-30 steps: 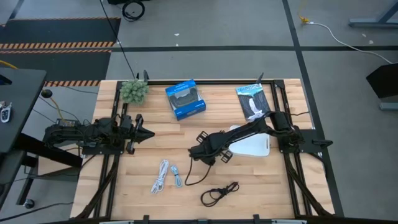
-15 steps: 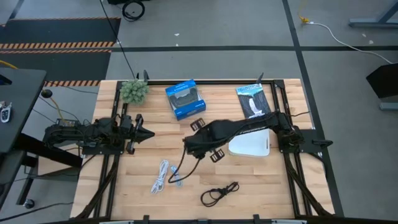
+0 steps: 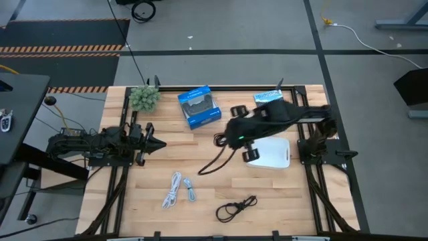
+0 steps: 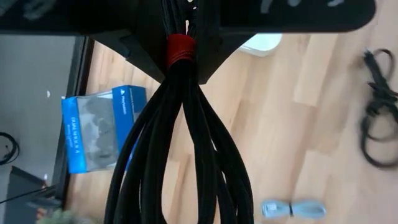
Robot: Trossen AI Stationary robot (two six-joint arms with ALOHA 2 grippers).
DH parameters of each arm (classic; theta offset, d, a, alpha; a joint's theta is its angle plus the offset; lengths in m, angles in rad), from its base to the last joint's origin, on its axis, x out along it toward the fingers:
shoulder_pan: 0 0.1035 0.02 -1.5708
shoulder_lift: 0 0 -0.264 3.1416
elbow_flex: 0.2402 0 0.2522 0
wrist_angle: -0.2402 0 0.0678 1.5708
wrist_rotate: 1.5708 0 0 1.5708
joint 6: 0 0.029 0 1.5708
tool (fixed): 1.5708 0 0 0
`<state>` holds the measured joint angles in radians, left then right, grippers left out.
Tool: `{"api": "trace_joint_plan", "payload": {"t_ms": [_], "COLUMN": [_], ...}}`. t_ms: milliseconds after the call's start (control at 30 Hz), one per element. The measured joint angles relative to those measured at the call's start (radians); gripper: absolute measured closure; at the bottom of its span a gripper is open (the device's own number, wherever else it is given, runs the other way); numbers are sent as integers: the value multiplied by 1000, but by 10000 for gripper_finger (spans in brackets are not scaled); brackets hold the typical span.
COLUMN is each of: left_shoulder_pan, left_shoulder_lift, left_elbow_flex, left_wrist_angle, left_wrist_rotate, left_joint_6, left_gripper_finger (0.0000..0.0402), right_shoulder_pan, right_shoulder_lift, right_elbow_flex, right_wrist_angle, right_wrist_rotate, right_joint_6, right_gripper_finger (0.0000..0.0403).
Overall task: Pick and place USB-C Cables
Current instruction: Put the top black USB cable into the white bin
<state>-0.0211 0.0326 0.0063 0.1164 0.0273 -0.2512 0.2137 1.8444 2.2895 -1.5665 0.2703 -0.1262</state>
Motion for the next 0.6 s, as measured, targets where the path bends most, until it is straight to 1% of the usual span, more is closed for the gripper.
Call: {"api": "trace_joint_plan", "payload": {"t_ms": [300,600], "left_shoulder_pan": [0,0], "left_shoulder_lift": [0,0], "left_elbow_flex": [0,0], "left_wrist_angle": [0,0], "left_wrist_rotate": [0,0], "left_joint_6": [0,0], "left_gripper_finger": [372,372], "right_shoulder_pan": [10,10], "right_shoulder_lift": [-175,-309], "right_elbow_flex": [0,0], "right_wrist_angle": [-4,14], "right_wrist_rotate": [1,1], "right_joint_6": [128,179], "right_gripper_finger": [338,338]}}
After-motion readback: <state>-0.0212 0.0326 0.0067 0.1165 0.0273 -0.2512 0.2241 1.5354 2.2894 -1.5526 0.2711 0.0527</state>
